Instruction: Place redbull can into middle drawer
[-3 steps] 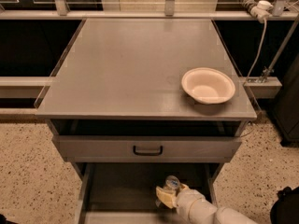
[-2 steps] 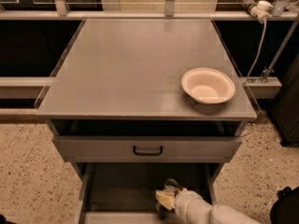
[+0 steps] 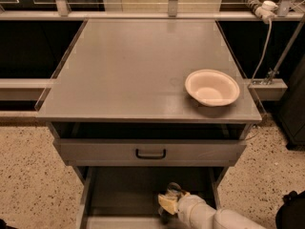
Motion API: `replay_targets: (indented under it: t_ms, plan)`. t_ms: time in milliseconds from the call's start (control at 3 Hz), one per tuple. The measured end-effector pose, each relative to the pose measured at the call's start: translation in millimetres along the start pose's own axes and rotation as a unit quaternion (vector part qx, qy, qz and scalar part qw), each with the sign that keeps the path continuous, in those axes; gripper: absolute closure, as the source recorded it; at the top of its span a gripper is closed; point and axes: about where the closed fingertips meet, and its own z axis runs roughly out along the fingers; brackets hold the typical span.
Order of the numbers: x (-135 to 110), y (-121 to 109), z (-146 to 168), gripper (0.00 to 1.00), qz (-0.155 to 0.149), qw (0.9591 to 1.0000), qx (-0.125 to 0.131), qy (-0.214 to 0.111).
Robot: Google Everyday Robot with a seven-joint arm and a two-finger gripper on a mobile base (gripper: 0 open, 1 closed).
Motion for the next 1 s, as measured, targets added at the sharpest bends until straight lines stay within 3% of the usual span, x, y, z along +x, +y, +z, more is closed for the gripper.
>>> replay_targets:
  t_ms: [667,1000]
  plan:
    - [0.0,0.0,0.0,0.12,0.0,1.0,0.0,0.0]
    - [0.0,0.0,0.0,0.0,0.0,1.0,0.0,0.0]
